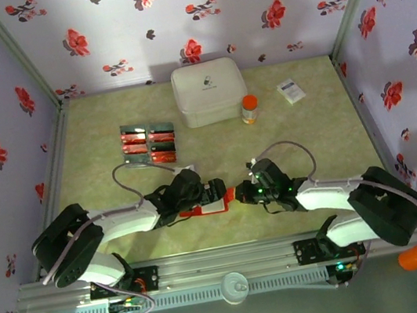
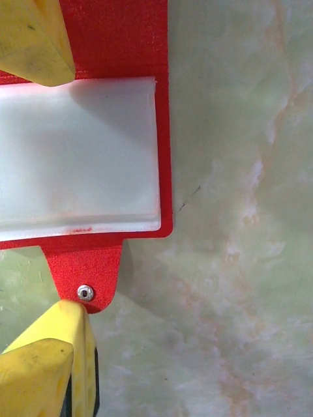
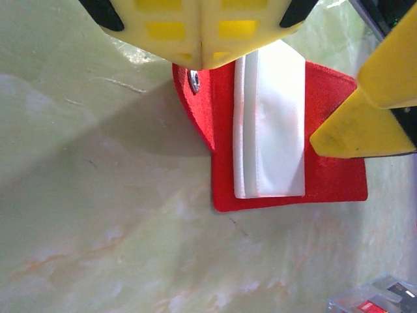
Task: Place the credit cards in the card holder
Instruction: Press the card holder at the bottom-center of the table.
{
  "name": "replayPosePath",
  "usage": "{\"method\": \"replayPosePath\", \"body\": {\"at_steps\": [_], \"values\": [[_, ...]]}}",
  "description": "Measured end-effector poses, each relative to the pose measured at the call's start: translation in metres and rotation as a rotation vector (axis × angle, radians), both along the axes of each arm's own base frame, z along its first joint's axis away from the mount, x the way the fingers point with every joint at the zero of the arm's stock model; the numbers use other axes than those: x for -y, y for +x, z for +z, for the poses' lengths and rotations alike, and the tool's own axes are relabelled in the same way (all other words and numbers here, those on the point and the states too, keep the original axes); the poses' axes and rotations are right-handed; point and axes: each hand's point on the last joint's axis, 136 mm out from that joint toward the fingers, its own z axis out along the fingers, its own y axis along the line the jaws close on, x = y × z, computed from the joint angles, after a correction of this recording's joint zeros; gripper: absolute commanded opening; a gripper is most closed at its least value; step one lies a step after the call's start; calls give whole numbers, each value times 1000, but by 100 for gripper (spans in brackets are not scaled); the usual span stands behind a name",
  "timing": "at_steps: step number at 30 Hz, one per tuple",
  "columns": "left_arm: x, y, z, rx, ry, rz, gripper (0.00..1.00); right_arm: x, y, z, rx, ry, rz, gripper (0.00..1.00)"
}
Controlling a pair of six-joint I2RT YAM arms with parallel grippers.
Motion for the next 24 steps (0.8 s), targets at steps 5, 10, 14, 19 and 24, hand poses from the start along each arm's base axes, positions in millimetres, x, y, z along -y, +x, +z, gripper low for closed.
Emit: {"method": "replayPosePath", "body": {"at_steps": [5,10,14,19,24], "values": [[-2,-2,-8,12,7,-15,100,1,-1,6,-3,-4,0,0],[0,-2,-8,21,-5,-18,100,-2,2,13,0,-2,0,0],[1,-1,-2,24,-9,-18,100,-4,3,16,-1,-4,2,0],[10,5,29,64,-66,-18,100,-8,5,22,8,-2,11,0],[12,9,49,93,-106,-12,100,-15,10,26,11,1,18,0]]}}
